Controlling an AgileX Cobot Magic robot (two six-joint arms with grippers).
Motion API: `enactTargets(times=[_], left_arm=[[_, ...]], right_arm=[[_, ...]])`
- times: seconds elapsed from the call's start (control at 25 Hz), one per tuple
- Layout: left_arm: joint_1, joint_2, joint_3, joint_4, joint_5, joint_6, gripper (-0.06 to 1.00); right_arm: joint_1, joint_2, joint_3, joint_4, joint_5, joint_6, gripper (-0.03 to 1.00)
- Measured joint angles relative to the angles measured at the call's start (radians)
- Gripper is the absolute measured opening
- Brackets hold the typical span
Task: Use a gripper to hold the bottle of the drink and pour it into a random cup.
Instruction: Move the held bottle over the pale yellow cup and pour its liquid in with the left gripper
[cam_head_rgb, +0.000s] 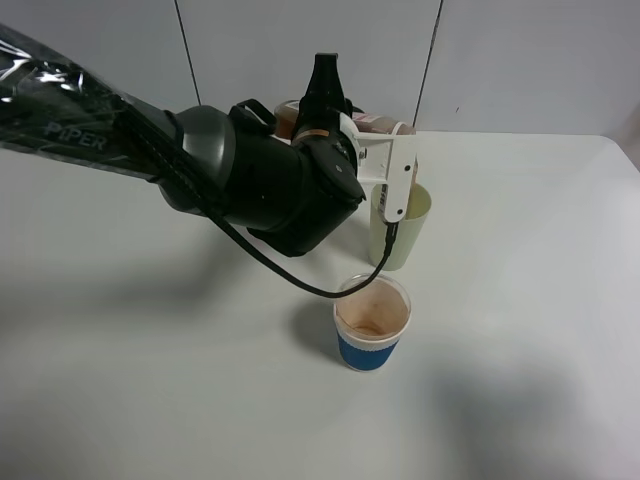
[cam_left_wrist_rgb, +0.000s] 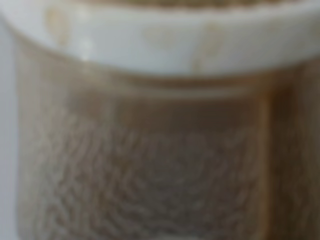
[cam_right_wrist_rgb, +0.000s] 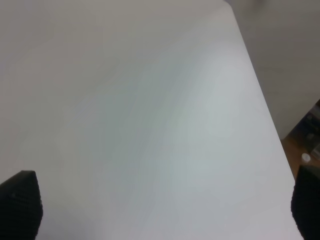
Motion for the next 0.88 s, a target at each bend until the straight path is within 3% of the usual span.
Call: enactTargets(times=[0.88], left_arm=[[0.014,0.0,0.0,-0.003,-0.04,0.019,0.33]], right_arm=[[0.0,0.0,0.0,0.0,0.0,0.0,0.99]])
